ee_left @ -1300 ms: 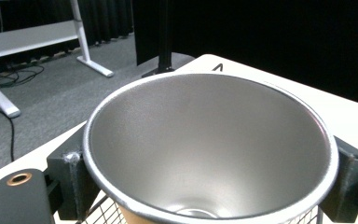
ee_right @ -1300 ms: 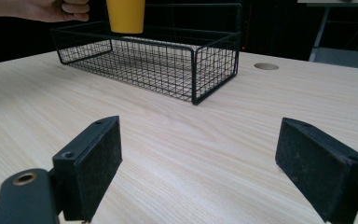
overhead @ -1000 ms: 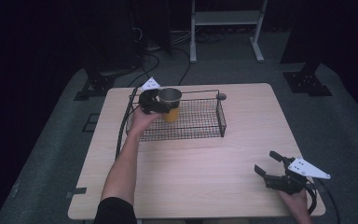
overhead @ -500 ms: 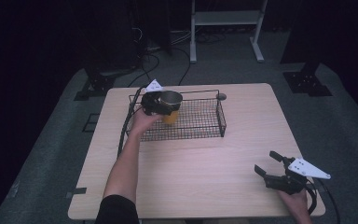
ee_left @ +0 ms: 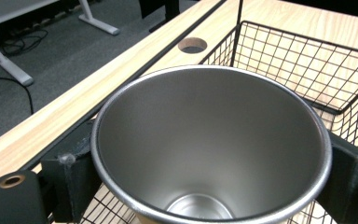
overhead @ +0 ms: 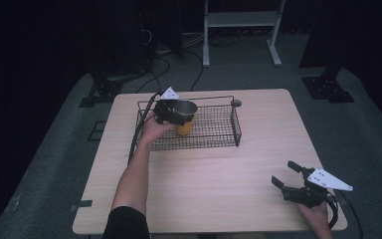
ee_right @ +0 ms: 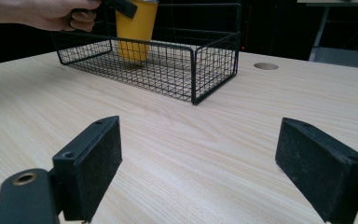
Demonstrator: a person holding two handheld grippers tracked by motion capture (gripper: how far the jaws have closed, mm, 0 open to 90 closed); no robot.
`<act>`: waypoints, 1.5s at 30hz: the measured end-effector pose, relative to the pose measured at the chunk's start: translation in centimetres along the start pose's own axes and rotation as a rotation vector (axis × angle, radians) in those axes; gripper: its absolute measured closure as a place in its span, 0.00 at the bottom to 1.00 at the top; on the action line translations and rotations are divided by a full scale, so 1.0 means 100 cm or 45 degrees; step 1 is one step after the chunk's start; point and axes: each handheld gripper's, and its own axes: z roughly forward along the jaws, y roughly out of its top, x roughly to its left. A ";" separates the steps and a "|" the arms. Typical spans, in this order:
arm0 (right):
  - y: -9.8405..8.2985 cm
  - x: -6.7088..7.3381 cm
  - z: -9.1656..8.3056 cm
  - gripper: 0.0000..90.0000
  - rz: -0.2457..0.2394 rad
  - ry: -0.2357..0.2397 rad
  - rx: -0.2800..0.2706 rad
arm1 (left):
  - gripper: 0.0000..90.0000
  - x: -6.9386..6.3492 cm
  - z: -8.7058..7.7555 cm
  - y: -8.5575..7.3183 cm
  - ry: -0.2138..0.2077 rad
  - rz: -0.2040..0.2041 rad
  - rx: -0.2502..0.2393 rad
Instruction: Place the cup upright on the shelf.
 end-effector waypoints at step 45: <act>0.000 0.000 0.000 0.15 0.000 -0.002 0.005 | 0.08 0.001 -0.002 -0.003 0.055 0.091 0.142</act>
